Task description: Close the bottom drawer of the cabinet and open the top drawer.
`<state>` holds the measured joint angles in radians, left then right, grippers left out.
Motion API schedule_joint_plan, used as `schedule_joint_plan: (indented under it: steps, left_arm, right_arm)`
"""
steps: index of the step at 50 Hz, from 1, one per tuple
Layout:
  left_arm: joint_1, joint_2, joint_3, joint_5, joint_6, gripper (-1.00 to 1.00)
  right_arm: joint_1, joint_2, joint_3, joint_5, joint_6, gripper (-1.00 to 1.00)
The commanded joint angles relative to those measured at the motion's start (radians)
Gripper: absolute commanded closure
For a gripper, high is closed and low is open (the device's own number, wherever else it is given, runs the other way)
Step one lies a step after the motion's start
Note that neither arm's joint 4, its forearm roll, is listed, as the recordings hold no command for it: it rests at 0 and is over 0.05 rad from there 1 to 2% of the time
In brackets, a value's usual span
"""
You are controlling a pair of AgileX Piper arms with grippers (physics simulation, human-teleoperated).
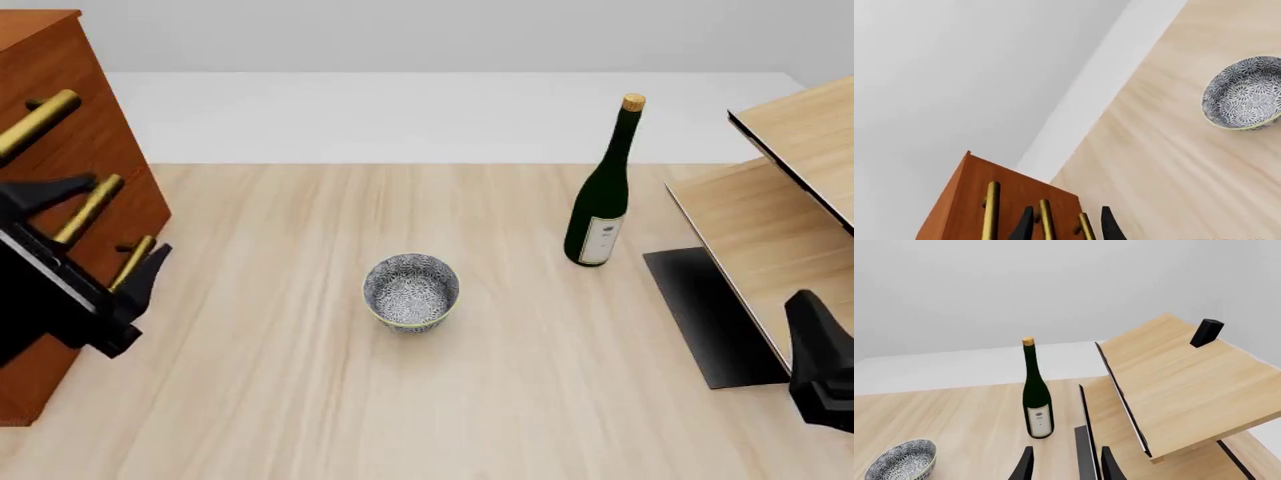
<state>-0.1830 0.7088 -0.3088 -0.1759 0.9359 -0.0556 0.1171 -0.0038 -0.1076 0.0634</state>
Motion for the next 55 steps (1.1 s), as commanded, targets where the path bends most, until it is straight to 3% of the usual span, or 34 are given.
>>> schedule_joint_plan:
  steps: [1, 5, 8, 10, 16, 17, 23, 24, 25, 27, 30, 40, 55]
  left_arm:
    - [0.024, -0.008, -0.028, -0.004, 0.117, -1.0]
    - [0.025, -0.01, -0.041, 0.001, 0.147, -1.0]
    - [0.037, -0.019, -0.016, -0.031, 0.213, -1.0]
    - [0.035, -0.019, -0.045, 0.003, 0.196, -1.0]
    - [0.046, -0.022, -0.059, 0.024, 0.217, -1.0]
    - [0.065, -0.03, -0.037, 0.012, 0.252, -1.0]
    - [0.08, -0.038, -0.058, 0.037, 0.25, -1.0]
    - [0.103, -0.044, -0.071, 0.058, 0.24, -1.0]
    - [0.126, -0.053, -0.049, 0.038, 0.273, -1.0]
    - [0.129, -0.053, -0.068, 0.056, 0.252, -1.0]
    - [0.166, -0.04, -0.039, 0.032, 0.3, -1.0]
    - [0.24, -0.049, -0.097, 0.077, 0.28, -1.0]
    - [0.322, -0.033, -0.094, 0.045, 0.312, -1.0]
  right_arm:
    - [0.0, 0.002, 0.0, -0.001, 0.004, -1.0]
    - [0.0, 0.003, 0.0, -0.002, 0.005, -1.0]
    - [0.0, 0.005, -0.001, -0.004, 0.006, -1.0]
    - [0.0, 0.004, -0.001, -0.003, 0.008, -1.0]
    - [-0.001, 0.0, -0.001, 0.002, 0.01, -1.0]
    - [-0.001, -0.002, -0.001, 0.004, 0.011, -1.0]
    - [-0.001, -0.01, -0.001, 0.011, 0.012, -1.0]
    - [-0.001, -0.013, -0.001, 0.015, 0.013, -1.0]
    - [-0.001, -0.015, -0.002, 0.017, 0.013, -1.0]
    - [-0.001, -0.017, -0.002, 0.019, 0.014, -1.0]
    - [-0.001, -0.02, -0.002, 0.022, 0.013, -1.0]
    - [0.0, -0.022, -0.002, 0.024, 0.015, -1.0]
    - [-0.001, -0.019, -0.002, 0.021, 0.015, -1.0]
